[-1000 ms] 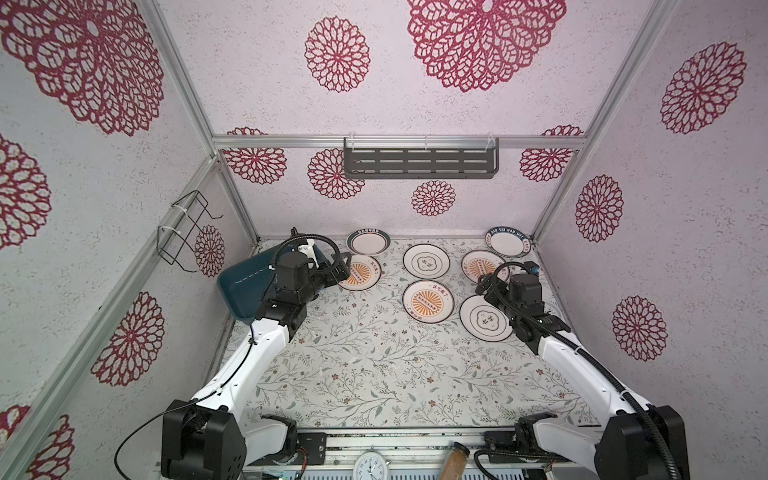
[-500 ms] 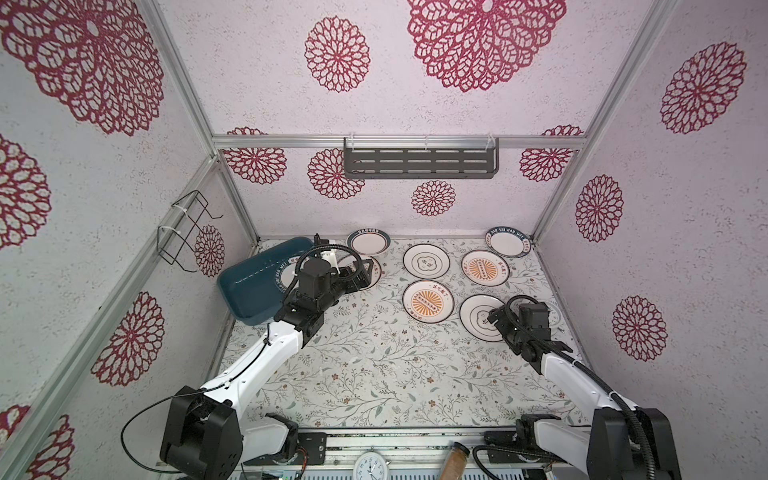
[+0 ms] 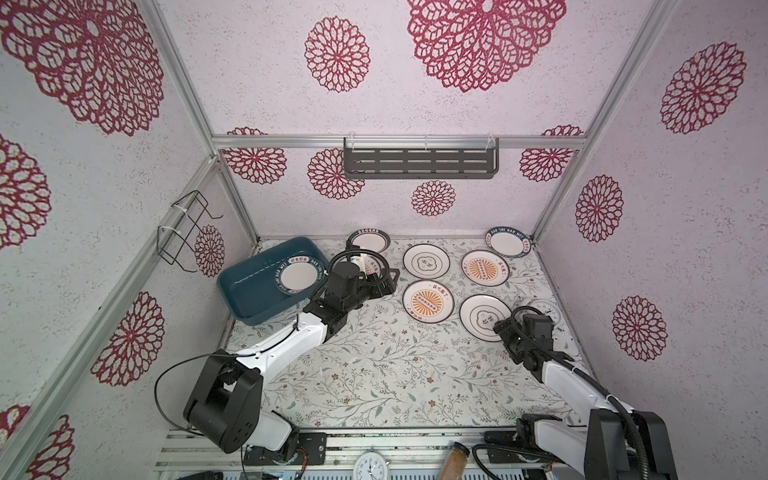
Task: Place the plates into the plastic bin on the countertop
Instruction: 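Move both grippers toward the white cloud-emblem plate on the table, then tilt the cloud-emblem plate up with the right gripper toward the left gripper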
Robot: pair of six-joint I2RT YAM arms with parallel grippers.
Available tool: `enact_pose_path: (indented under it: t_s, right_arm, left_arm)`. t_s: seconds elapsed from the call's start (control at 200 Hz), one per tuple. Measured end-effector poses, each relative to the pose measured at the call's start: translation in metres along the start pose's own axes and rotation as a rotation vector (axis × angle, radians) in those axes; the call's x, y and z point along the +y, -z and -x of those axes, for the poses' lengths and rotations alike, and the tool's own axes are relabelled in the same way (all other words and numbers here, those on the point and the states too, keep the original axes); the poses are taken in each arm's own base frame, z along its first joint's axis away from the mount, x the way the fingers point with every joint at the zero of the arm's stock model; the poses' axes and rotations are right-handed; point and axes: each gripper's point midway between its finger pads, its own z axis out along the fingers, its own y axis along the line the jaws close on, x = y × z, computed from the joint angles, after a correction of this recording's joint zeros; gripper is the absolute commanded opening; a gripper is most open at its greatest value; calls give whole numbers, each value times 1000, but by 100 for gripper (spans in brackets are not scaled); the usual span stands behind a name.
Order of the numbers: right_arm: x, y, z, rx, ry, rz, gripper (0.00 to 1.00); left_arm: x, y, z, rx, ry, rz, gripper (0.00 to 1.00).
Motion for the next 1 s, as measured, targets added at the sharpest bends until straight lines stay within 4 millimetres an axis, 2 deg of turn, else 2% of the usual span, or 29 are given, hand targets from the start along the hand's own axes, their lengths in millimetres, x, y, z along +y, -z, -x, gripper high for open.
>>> enact_pose_path:
  t_s: [0.115,0.22,0.3,0.355,0.475,0.691,0.816,0.861,1.001]
  right_arm:
    - [-5,-7,-3,7,-11,-6,74]
    - [-8,-12,-4,13,-21,-14,72]
    - [-6,-15,-3,8,-33,0,65]
    - [-5,-19,-2,5,-39,16,54]
    - [-4,-25,-2,1,-72,45,49]
    - [-5,-32,-2,2,-112,61,26]
    - [-8,-33,-3,-4,-141,67,19]
    - [-9,-33,-4,-6,-148,70,14]
    - [-10,-31,-4,-10,-176,77,9]
  left_arm:
    - [-9,-12,-8,25,-4,-18,97]
    - [-17,-13,-14,38,-4,-32,97]
    - [-21,-13,-18,45,-4,-41,97]
    - [-23,-13,-20,49,-5,-44,97]
    - [-22,-13,-21,50,-16,-34,97]
    - [-27,-2,-9,17,-63,-27,97]
    - [-33,5,-4,3,-85,-42,97]
    - [-32,5,-5,7,-93,-39,97]
    - [-30,4,-10,33,-108,-31,97]
